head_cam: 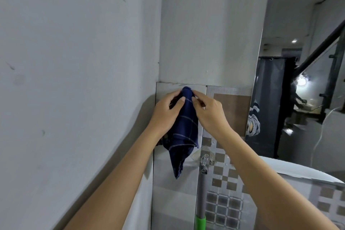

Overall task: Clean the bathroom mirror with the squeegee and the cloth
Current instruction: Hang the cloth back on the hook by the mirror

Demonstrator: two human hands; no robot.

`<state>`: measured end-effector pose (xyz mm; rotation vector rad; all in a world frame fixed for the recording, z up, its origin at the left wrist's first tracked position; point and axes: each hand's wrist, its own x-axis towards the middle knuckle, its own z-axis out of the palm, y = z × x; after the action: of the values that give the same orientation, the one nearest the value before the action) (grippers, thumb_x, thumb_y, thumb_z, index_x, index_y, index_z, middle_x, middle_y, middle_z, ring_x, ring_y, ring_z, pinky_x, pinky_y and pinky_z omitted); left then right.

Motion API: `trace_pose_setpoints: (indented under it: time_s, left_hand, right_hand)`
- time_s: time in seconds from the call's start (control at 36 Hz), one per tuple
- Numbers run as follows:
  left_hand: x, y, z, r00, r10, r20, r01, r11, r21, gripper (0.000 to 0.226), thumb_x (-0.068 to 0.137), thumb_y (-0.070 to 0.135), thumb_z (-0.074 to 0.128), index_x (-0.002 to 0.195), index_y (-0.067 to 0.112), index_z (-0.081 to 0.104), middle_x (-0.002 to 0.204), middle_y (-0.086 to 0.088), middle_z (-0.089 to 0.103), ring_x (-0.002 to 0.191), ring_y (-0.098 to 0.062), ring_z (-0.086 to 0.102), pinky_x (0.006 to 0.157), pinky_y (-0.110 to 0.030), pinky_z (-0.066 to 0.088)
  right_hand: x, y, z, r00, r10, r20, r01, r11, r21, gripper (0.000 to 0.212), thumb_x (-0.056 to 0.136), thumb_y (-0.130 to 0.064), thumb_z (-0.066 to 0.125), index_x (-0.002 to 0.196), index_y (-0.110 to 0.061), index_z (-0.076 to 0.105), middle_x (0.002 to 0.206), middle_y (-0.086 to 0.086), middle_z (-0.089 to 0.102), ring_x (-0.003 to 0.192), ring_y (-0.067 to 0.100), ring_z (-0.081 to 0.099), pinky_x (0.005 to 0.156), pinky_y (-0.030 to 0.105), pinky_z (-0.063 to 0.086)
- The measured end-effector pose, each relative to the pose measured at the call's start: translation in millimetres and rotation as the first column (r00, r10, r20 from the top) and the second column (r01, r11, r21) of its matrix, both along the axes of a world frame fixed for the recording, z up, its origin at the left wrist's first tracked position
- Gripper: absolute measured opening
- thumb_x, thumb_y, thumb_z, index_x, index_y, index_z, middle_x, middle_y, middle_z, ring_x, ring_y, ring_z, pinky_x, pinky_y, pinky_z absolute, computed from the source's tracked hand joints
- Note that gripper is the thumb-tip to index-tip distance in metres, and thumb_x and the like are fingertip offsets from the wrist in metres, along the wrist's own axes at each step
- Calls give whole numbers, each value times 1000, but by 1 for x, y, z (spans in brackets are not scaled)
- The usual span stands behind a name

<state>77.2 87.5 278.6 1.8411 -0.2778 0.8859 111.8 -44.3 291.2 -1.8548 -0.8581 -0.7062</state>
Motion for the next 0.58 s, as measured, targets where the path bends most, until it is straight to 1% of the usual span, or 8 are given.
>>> trace_pose_setpoints:
  time_s: [0.06, 0.11, 0.25, 0.33, 0.42, 0.47, 0.53, 0.58]
  left_hand:
    - [1, 0, 0, 1000, -7, -15, 7, 1000, 14, 38, 94, 32, 49, 130, 19, 50, 125, 5, 57, 113, -6, 53, 100, -31, 44]
    - [0, -1, -1, 1000, -16, -23, 16, 1000, 16, 37, 94, 32, 48, 129, 20, 50, 125, 6, 56, 113, -7, 53, 101, -32, 43]
    - [-1, -3, -12, 999, -30, -27, 30, 999, -21, 37, 95, 36, 46, 128, 23, 48, 122, 8, 55, 113, -9, 53, 100, -34, 43]
    - [-2, -3, -17, 999, -35, 0, 35, 999, -37, 36, 94, 38, 46, 128, 26, 49, 123, 7, 57, 111, -6, 55, 98, -30, 45]
    - [-4, -3, -20, 998, -56, 25, 57, 997, -44, 33, 94, 37, 46, 126, 32, 49, 120, 14, 58, 110, 1, 55, 93, -19, 45]
    - [-7, -2, -22, 997, -68, 26, 69, 996, -50, 34, 94, 36, 47, 128, 32, 49, 121, 16, 57, 110, 4, 54, 92, -14, 45]
    - [-9, -2, -24, 997, -69, 15, 70, 996, -60, 38, 94, 35, 47, 131, 29, 47, 125, 14, 56, 112, 3, 53, 94, -16, 44]
    - [-11, -3, -27, 998, -70, 3, 70, 995, -67, 39, 94, 34, 47, 133, 27, 46, 128, 11, 56, 114, 0, 53, 97, -21, 44]
  right_hand:
    - [4, 1, 1, 1000, -1, -2, 1, 999, -36, 32, 98, -19, 41, 125, -19, 58, 104, 7, 65, 95, 22, 57, 83, 27, 45]
    - [6, 1, 0, 1000, 7, -11, -7, 998, -61, 32, 99, -21, 40, 125, -18, 57, 107, 8, 64, 98, 23, 57, 86, 31, 46]
    - [7, -3, -11, 998, 38, -52, -40, 999, -35, 30, 98, -23, 43, 123, -17, 59, 105, 9, 63, 93, 18, 57, 75, 17, 43]
    - [4, -3, -17, 997, 59, -57, -59, 998, 5, 28, 97, -23, 45, 119, -16, 61, 105, 12, 65, 94, 21, 58, 81, 23, 46]
    - [-1, -3, -19, 996, 68, -60, -66, 997, 33, 28, 97, -24, 46, 119, -15, 60, 107, 9, 65, 96, 20, 58, 86, 29, 47]
    - [-3, -3, -20, 995, 75, -61, -73, 996, 45, 30, 97, -24, 46, 122, -14, 59, 106, 5, 65, 95, 15, 57, 84, 24, 46]
    - [-5, -4, -22, 993, 88, -79, -84, 995, 57, 32, 97, -24, 46, 125, -14, 57, 106, 0, 62, 95, 11, 55, 81, 15, 43]
    - [-8, -4, -24, 991, 94, -95, -87, 993, 75, 32, 97, -24, 46, 125, -14, 57, 106, 0, 62, 96, 10, 54, 82, 16, 42]
